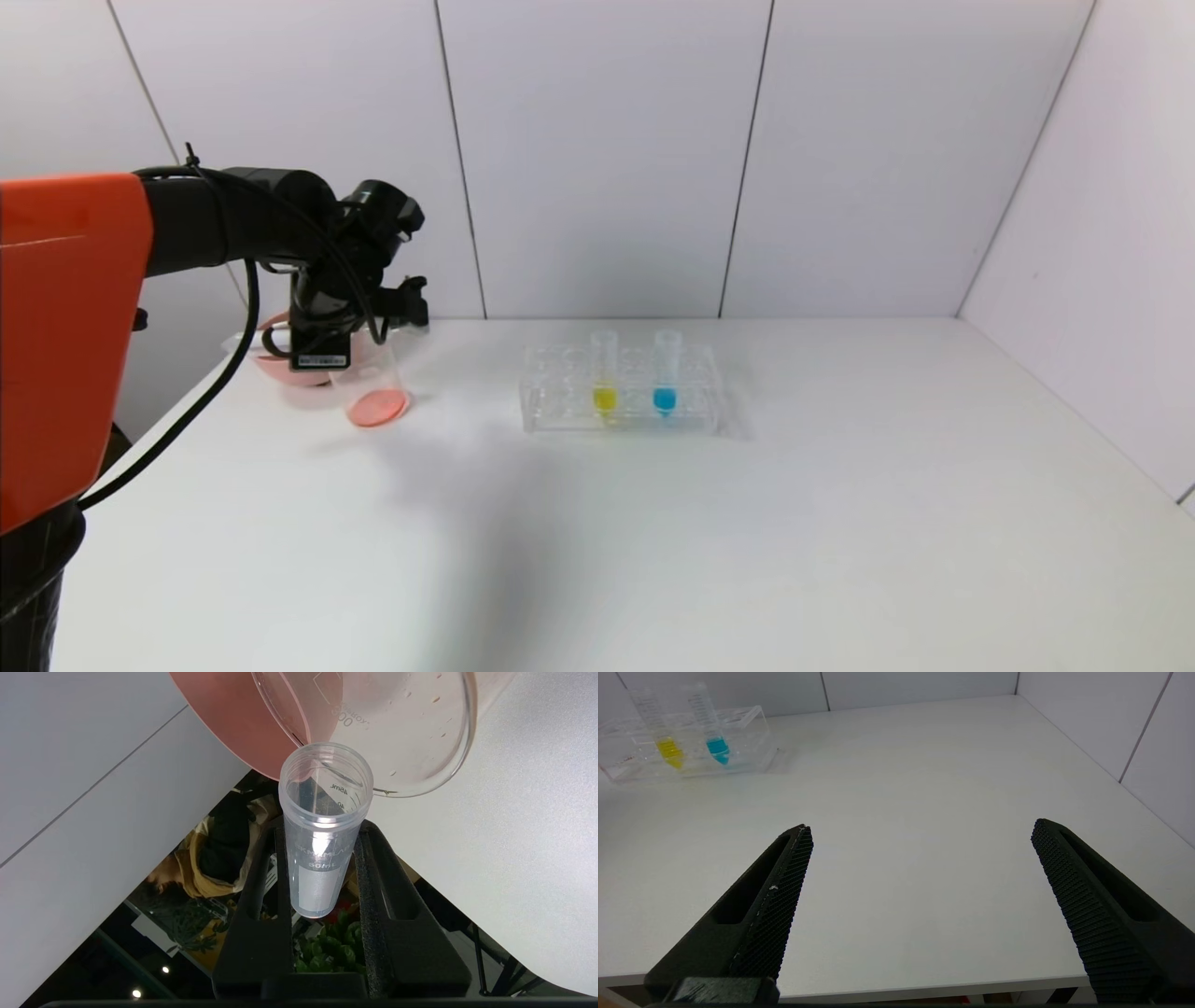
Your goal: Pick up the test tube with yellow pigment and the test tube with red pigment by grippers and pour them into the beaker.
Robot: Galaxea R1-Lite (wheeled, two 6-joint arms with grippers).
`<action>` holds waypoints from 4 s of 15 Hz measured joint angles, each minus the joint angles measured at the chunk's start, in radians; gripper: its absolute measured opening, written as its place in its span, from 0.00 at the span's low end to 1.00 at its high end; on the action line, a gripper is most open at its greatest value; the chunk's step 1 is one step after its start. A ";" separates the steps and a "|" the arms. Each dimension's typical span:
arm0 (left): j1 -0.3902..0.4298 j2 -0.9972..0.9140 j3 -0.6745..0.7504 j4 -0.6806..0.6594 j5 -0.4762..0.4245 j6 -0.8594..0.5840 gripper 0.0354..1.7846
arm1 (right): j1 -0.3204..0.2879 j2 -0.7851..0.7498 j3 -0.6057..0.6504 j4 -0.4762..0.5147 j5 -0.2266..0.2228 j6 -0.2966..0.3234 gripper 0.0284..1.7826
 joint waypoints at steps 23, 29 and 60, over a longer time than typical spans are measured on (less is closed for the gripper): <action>0.162 -0.497 0.929 -1.105 -0.409 -1.085 0.22 | 0.000 0.000 0.000 0.000 0.000 0.000 0.96; 0.203 -0.306 1.037 -1.729 -0.291 -1.101 0.22 | 0.000 0.000 0.000 0.000 0.000 0.000 0.96; 0.065 -0.585 1.262 -1.567 -0.727 -1.147 0.99 | 0.000 0.000 0.000 0.000 0.000 0.000 0.96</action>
